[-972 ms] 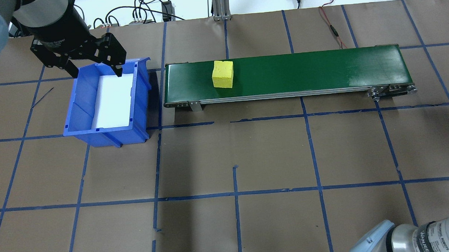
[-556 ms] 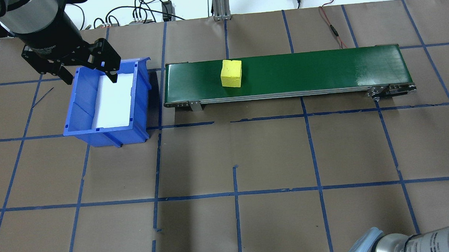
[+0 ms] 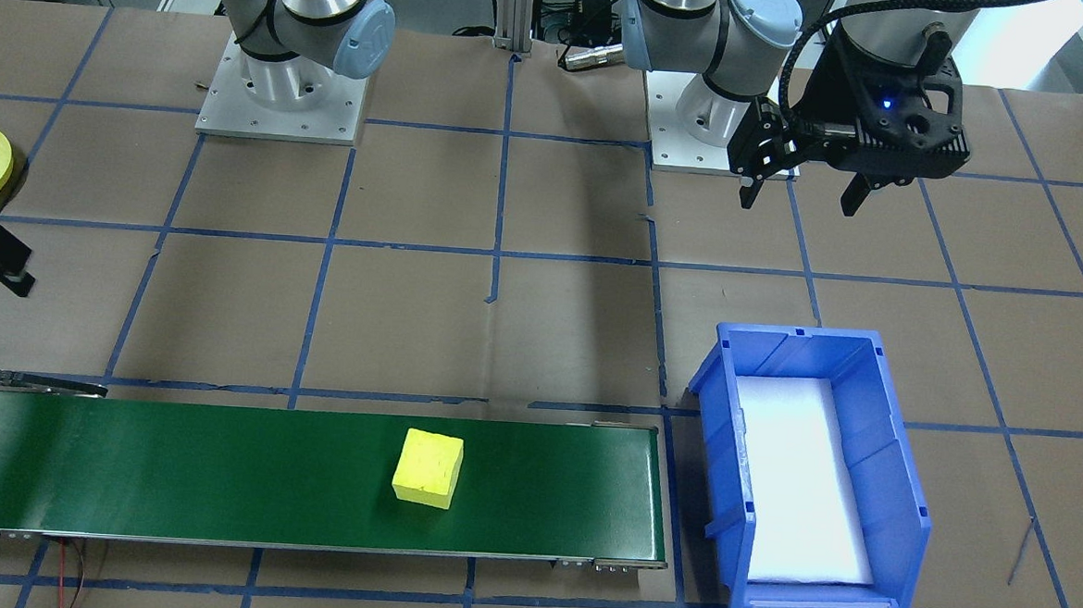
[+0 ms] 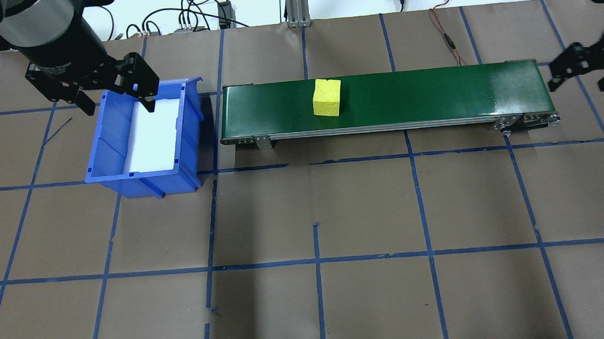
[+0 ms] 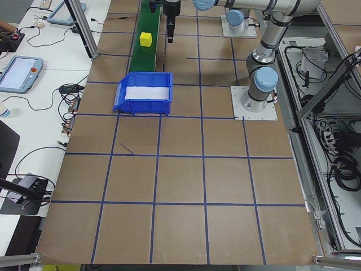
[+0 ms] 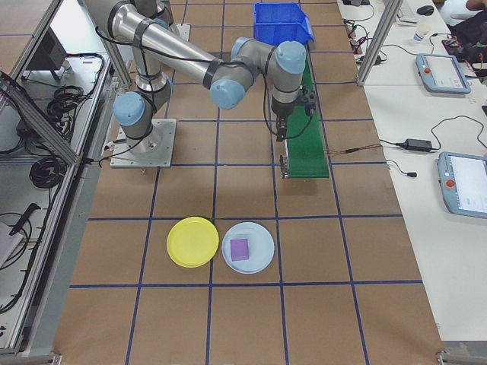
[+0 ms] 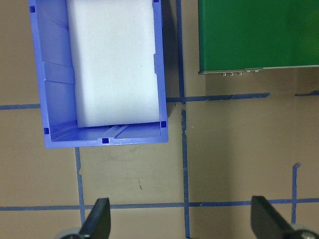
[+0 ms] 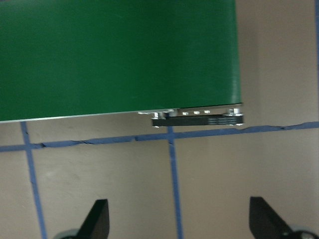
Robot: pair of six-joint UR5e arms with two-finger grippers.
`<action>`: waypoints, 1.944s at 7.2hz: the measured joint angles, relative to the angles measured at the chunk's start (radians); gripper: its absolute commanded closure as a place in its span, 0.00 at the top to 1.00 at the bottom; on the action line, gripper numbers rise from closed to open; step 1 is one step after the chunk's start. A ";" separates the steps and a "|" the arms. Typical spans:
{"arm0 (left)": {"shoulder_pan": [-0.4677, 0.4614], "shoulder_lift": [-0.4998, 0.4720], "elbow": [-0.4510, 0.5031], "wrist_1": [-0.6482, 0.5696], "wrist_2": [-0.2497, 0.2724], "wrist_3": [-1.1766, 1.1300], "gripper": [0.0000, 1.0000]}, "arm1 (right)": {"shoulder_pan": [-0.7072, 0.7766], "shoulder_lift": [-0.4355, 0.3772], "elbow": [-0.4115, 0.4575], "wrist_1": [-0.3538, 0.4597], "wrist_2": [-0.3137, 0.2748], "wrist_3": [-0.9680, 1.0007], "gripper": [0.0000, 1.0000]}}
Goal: Move block left to right into plate
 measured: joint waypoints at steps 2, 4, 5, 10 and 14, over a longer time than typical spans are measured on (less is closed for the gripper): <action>0.001 0.001 0.001 0.002 0.001 0.000 1.00 | 0.249 0.075 -0.004 -0.124 0.015 0.368 1.00; 0.001 0.000 0.001 0.006 0.003 0.001 1.00 | 0.374 0.186 -0.062 -0.259 0.079 0.651 0.93; 0.001 0.001 0.000 0.006 0.004 0.001 1.00 | 0.391 0.244 -0.115 -0.288 0.159 0.739 0.92; -0.001 0.006 -0.002 0.006 0.006 0.001 1.00 | 0.406 0.354 -0.106 -0.363 0.249 0.784 0.84; -0.002 0.008 -0.002 0.005 0.006 0.001 1.00 | 0.406 0.342 -0.082 -0.355 0.060 0.622 0.35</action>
